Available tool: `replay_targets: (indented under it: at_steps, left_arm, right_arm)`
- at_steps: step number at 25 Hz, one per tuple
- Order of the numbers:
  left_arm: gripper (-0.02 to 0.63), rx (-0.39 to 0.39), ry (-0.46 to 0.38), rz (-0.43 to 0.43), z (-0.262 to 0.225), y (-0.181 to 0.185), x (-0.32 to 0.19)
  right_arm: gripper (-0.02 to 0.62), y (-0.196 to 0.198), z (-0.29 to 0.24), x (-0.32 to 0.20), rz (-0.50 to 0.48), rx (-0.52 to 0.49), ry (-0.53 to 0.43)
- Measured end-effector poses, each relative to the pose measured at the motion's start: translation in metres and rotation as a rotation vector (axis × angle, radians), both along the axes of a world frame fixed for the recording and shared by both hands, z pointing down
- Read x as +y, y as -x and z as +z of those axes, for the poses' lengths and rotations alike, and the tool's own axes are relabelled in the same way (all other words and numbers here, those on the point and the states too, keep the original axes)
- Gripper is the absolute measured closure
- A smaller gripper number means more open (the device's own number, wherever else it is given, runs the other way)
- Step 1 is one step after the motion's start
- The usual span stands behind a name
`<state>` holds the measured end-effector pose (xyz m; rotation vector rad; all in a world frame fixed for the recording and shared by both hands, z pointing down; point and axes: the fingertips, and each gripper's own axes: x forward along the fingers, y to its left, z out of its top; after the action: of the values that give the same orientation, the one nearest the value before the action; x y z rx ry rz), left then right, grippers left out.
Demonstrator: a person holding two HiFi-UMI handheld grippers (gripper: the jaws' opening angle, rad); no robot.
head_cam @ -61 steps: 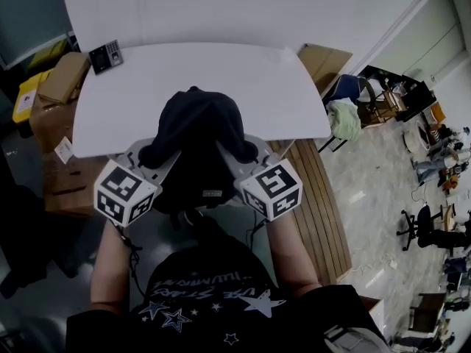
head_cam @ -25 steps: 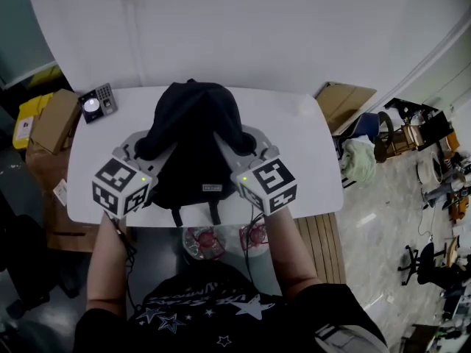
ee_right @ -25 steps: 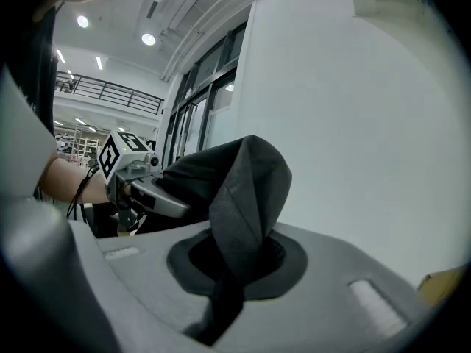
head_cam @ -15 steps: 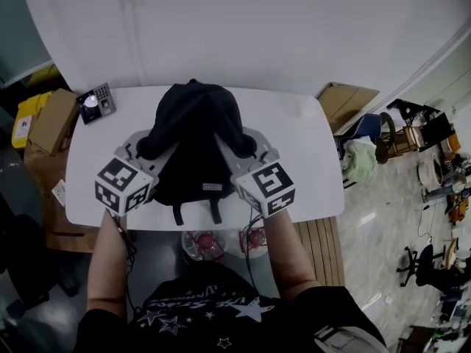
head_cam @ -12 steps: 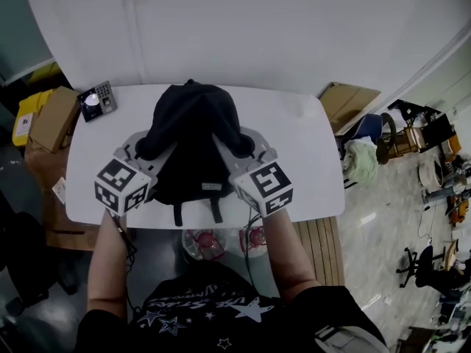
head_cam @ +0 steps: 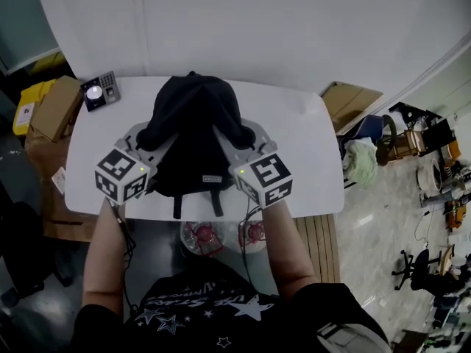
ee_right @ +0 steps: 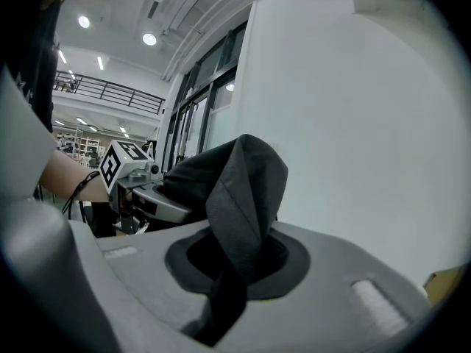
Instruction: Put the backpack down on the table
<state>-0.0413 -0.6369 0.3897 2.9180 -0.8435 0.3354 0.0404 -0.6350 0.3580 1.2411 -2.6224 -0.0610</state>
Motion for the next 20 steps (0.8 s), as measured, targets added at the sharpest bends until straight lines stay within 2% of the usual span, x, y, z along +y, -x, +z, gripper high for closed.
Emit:
replay_targets:
  at_steps: [2, 4, 6, 8, 14, 16, 20]
  left_arm:
    - [0.547, -0.003, -0.020, -0.016, 0.000, 0.001, 0.000]
    - [0.520, -0.001, -0.039, -0.041, 0.001, 0.001, -0.001]
    - [0.487, 0.007, -0.040, -0.065, 0.002, 0.004, -0.003]
    - [0.409, 0.004, -0.029, -0.085, 0.007, 0.009, -0.003]
    - [0.300, -0.024, -0.026, -0.114, 0.014, 0.024, 0.013]
    - [0.270, -0.013, -0.030, -0.125, 0.010, 0.029, 0.018]
    - [0.270, 0.005, -0.054, -0.158, 0.000, 0.040, 0.034]
  right_arm:
    - [0.529, 0.000, 0.000, 0.001, 0.003, -0.014, 0.011]
    - [0.436, 0.000, 0.002, 0.003, -0.003, -0.031, 0.029]
    - [0.400, -0.001, 0.001, 0.004, 0.000, -0.040, 0.032]
    - [0.344, -0.001, 0.001, 0.005, 0.011, -0.044, 0.027]
    - [0.240, -0.008, 0.009, 0.018, 0.076, -0.033, 0.045]
    - [0.221, -0.010, 0.008, 0.025, 0.096, -0.032, 0.042]
    - [0.221, -0.016, 0.001, 0.044, 0.141, -0.033, 0.015]
